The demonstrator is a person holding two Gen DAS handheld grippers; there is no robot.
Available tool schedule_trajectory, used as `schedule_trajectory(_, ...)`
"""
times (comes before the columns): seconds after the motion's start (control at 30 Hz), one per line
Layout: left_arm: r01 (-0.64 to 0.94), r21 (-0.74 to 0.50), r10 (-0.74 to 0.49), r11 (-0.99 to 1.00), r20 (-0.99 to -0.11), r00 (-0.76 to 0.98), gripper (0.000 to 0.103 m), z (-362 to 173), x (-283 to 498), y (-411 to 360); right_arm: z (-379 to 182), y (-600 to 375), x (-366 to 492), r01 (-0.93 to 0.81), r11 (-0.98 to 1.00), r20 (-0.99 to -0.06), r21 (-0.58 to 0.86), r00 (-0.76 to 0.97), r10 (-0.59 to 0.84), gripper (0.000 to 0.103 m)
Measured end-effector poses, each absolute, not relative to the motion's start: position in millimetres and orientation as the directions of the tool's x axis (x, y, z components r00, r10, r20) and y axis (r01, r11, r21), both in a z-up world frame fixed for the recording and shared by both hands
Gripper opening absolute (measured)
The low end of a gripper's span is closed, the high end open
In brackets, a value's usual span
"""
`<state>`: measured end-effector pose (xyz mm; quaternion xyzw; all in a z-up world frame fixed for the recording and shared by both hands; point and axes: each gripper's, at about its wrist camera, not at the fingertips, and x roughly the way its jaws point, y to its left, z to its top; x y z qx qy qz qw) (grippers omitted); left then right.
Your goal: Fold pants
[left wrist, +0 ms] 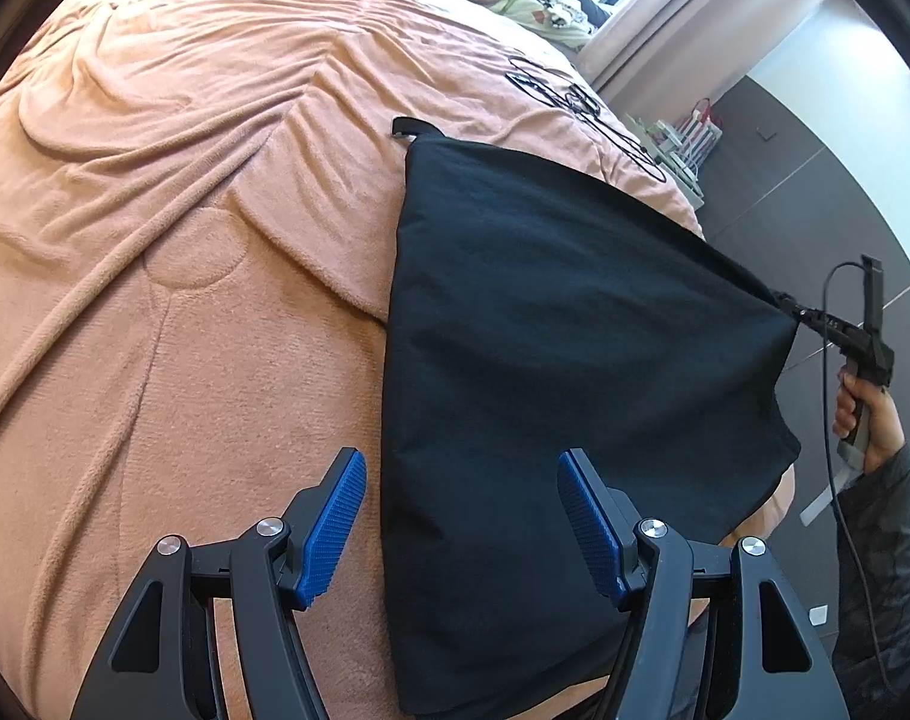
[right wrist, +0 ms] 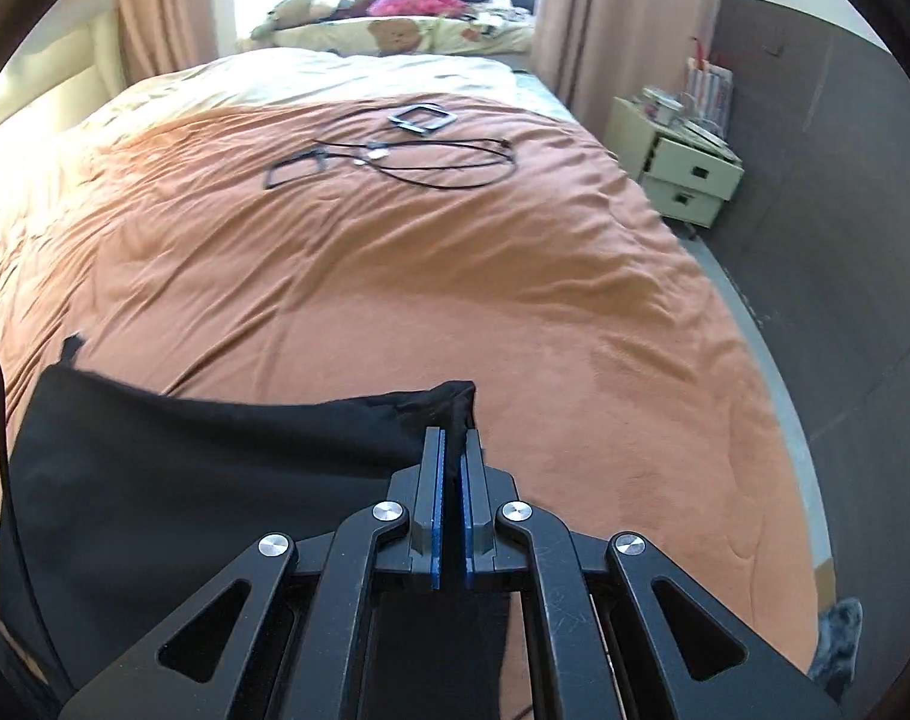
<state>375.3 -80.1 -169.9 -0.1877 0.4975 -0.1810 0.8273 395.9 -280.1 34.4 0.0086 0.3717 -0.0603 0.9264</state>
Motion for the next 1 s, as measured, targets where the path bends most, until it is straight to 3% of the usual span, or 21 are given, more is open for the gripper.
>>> schedule_trajectory(0.07,0.113,-0.49,-0.486,0.864,-0.757,0.436,0.069,-170.3,375.8,-82.5,25.9,-278.0,402.2,0.125,0.992,-0.718,-0.021,0.688,-0.102,0.005)
schedule_trajectory(0.13,0.122,-0.487,-0.488,0.865,-0.757,0.435,0.069,-168.4,375.4,-84.9,23.1,-277.8,404.9,0.157,0.987,-0.737,-0.041,0.663,-0.136,0.022)
schedule_trajectory(0.2,0.129,-0.48,-0.484,0.868,-0.758,0.437,0.069,-166.5,374.9,-86.5,22.9,-277.3,395.4,0.165,0.986,-0.722,-0.015,0.68,-0.125,0.053)
schedule_trajectory(0.23,0.131,-0.477,-0.482,0.869,-0.759,0.438,0.069,-165.7,375.1,-86.9,25.4,-278.4,392.8,0.165,0.986,-0.717,-0.002,0.687,-0.117,0.056)
schedule_trajectory(0.7,0.139,-0.471,-0.48,0.871,-0.758,0.442,0.069,-159.3,366.3,-90.0,13.0,-334.8,290.2,0.219,0.925,-0.732,0.31,0.676,0.086,0.058)
schedule_trajectory(1.0,0.145,-0.489,-0.5,0.86,-0.751,0.431,0.069,-157.6,356.5,-92.8,-5.6,-359.9,224.2,0.262,0.782,-0.664,0.566,0.706,0.244,0.058)
